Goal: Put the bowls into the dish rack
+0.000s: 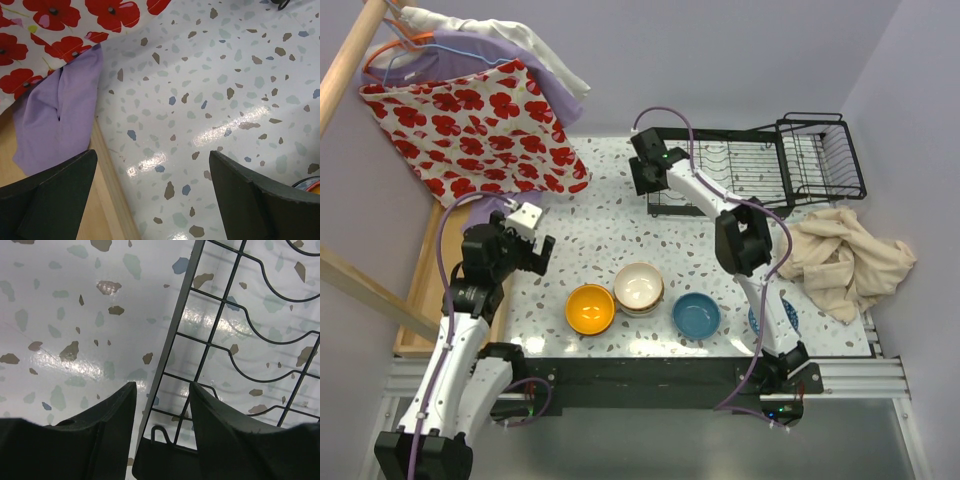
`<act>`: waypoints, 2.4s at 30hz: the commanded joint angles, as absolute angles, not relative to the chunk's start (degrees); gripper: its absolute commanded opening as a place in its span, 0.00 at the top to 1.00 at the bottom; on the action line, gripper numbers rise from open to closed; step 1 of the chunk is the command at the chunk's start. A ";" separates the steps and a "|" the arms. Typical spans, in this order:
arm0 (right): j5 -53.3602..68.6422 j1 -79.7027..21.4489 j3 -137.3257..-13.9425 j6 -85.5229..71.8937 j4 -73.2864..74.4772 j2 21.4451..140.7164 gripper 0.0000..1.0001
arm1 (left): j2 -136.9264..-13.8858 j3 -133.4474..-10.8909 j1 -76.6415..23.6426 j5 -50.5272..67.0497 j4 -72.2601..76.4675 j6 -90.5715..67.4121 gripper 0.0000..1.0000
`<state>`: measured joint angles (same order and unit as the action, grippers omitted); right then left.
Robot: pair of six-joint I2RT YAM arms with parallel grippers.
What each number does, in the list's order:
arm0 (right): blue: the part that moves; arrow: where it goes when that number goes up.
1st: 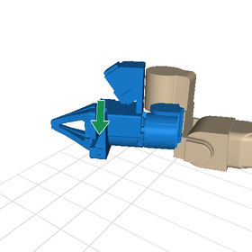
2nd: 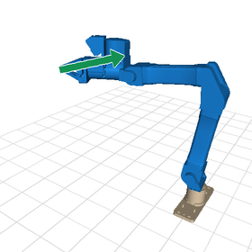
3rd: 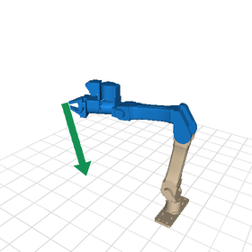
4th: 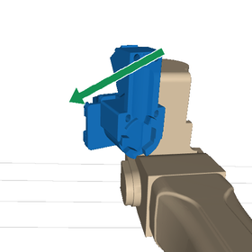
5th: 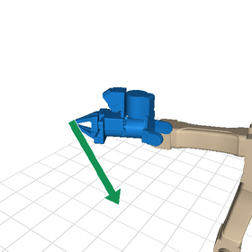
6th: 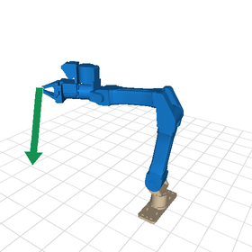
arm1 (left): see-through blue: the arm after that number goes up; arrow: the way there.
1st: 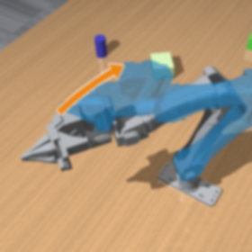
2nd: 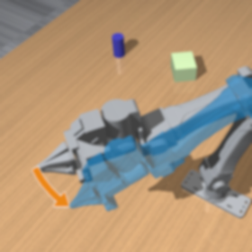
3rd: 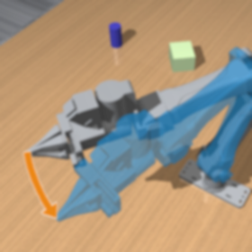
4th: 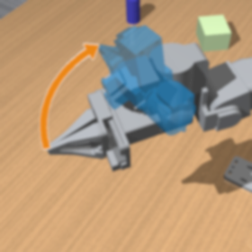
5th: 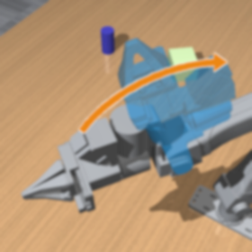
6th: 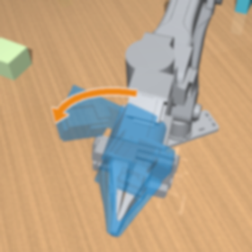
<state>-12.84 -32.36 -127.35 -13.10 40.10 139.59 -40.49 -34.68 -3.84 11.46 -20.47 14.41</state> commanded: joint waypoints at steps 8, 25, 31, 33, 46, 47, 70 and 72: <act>-16.79 -35.42 -125.95 -11.52 37.71 136.23 0.75 | -39.55 -34.72 -3.34 13.53 -15.91 14.06 0.00; -17.32 -44.56 -110.23 -9.85 39.02 124.90 1.00 | -33.66 -31.73 -3.34 13.71 -15.91 18.28 0.00; -9.86 -45.53 -102.85 -4.85 39.90 121.04 1.00 | -31.03 -30.24 -3.43 14.68 -16.08 20.39 0.00; -8.88 -45.70 -101.00 -2.65 40.17 119.98 1.00 | -30.06 -29.45 -3.34 15.03 -16.17 21.18 0.00; -7.56 -46.14 -84.83 5.44 41.84 107.76 1.00 | -29.35 -26.19 -3.43 16.70 -14.33 22.76 0.00; -7.56 -46.14 -83.77 6.41 41.75 107.14 1.00 | -29.53 -26.10 -3.43 16.79 -14.07 22.68 0.00; -11.61 -44.56 -61.60 14.32 38.84 89.21 0.70 | -33.84 -24.26 -3.43 20.48 -9.84 20.39 0.00; -7.68 -43.95 -65.45 13.80 40.25 89.65 0.48 | -33.66 -24.61 -3.43 21.88 -10.46 20.39 0.00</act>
